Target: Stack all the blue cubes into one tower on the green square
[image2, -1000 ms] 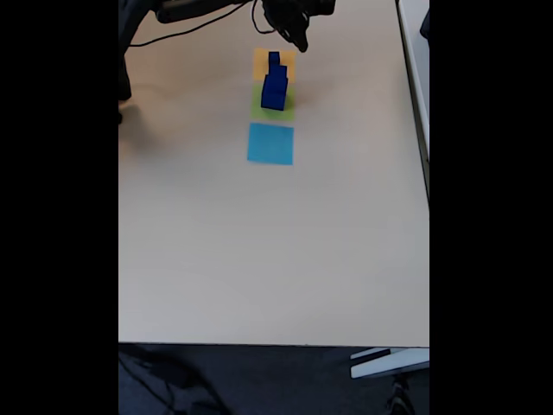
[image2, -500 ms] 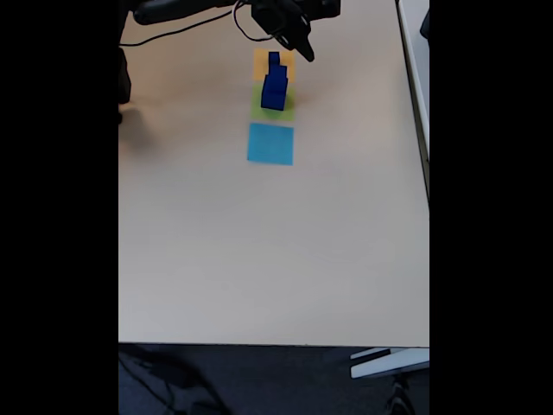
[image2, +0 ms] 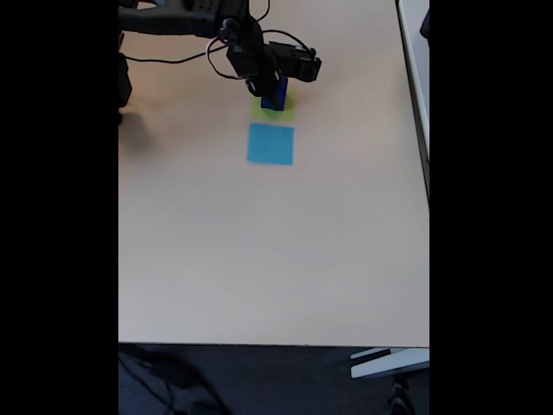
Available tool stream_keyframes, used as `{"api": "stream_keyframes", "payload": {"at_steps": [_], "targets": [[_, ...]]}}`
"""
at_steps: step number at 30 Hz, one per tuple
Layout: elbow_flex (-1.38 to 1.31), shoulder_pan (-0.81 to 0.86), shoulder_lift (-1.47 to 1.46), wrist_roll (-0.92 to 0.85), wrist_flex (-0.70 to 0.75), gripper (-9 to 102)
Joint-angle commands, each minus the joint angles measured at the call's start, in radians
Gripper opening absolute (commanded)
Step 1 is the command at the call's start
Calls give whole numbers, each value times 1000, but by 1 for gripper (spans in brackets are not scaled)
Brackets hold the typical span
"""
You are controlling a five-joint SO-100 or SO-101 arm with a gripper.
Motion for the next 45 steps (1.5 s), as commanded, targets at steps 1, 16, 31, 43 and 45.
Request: {"api": "stream_keyframes", "payload": {"at_steps": [1,16,31,43,45], "targets": [[31,23,72,17,-37,0],[3,29,-81,43,-126,0],[-115,20,-273,51,-161,0],[-114,3,-310,83,-170,2],[-109,2,-311,87,-172,2]]}}
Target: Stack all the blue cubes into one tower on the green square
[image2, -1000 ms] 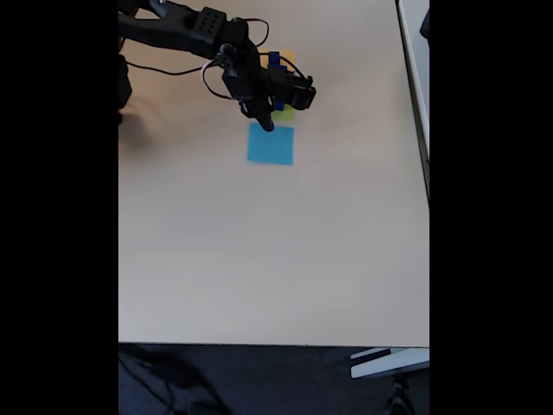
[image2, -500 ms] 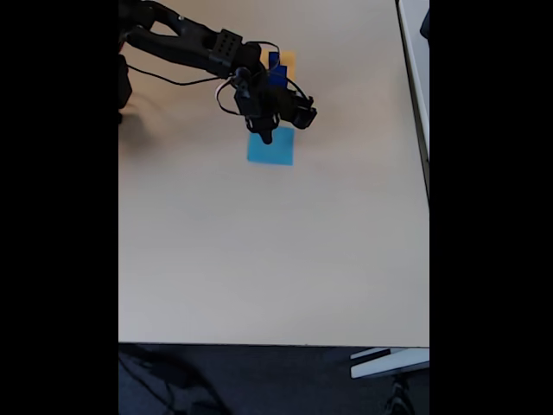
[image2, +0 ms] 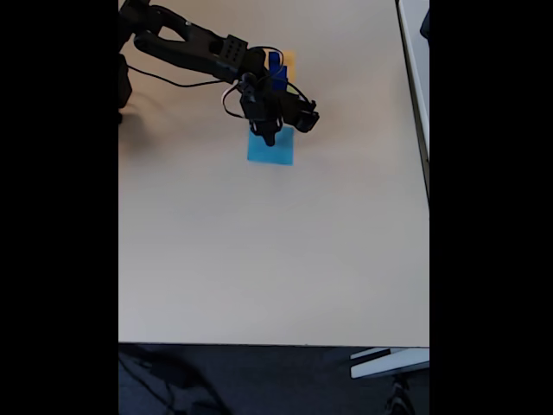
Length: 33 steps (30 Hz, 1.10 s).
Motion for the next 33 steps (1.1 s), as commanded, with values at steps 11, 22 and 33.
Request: {"api": "stream_keyframes", "payload": {"at_steps": [11,22,33], "targets": [[-9,-15,15,29,-34,4],[11,-15,17,41,-38,8],[11,-32,64,-8,-41,14]]}}
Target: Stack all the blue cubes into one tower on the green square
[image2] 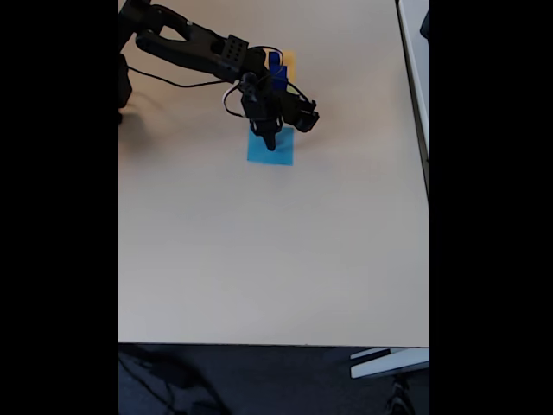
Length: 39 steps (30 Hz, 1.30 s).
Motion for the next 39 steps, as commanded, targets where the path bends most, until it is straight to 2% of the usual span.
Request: {"api": "stream_keyframes", "payload": {"at_steps": [1,10,21,27,32,39], "targets": [[-11,-15,74,-29,-17,14],[-41,-23,153,-89,-6,18],[-95,17,267,-184,12,18],[-273,28,242,-233,64,19],[-442,-41,218,-222,69,20],[-472,-249,232,-153,29,30]]}}
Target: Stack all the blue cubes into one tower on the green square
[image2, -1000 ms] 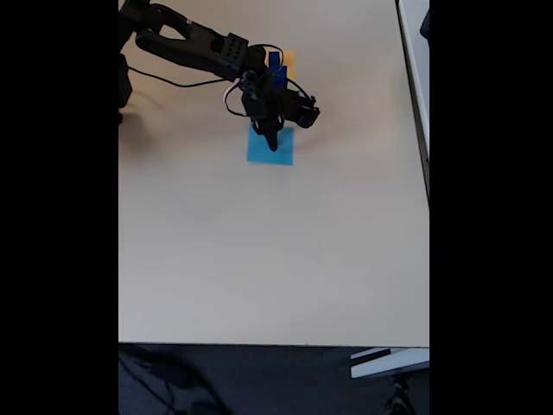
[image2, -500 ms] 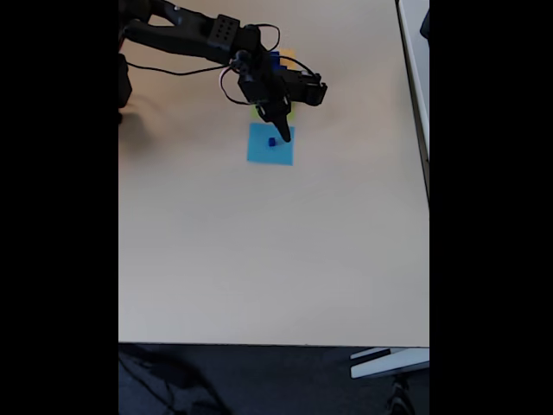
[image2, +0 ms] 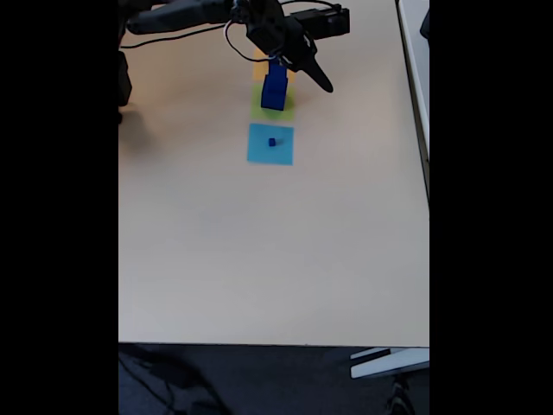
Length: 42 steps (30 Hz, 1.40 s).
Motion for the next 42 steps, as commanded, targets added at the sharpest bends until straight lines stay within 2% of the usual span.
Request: {"api": "stream_keyframes", "payload": {"at_steps": [1,13,19,26,33,42], "targets": [[-72,-92,52,57,-21,30],[-189,-337,-152,345,-14,34],[-126,-400,-190,489,-11,33],[-63,-434,-209,650,57,33],[15,-437,-229,672,61,34],[-28,-463,-324,683,80,33]]}}
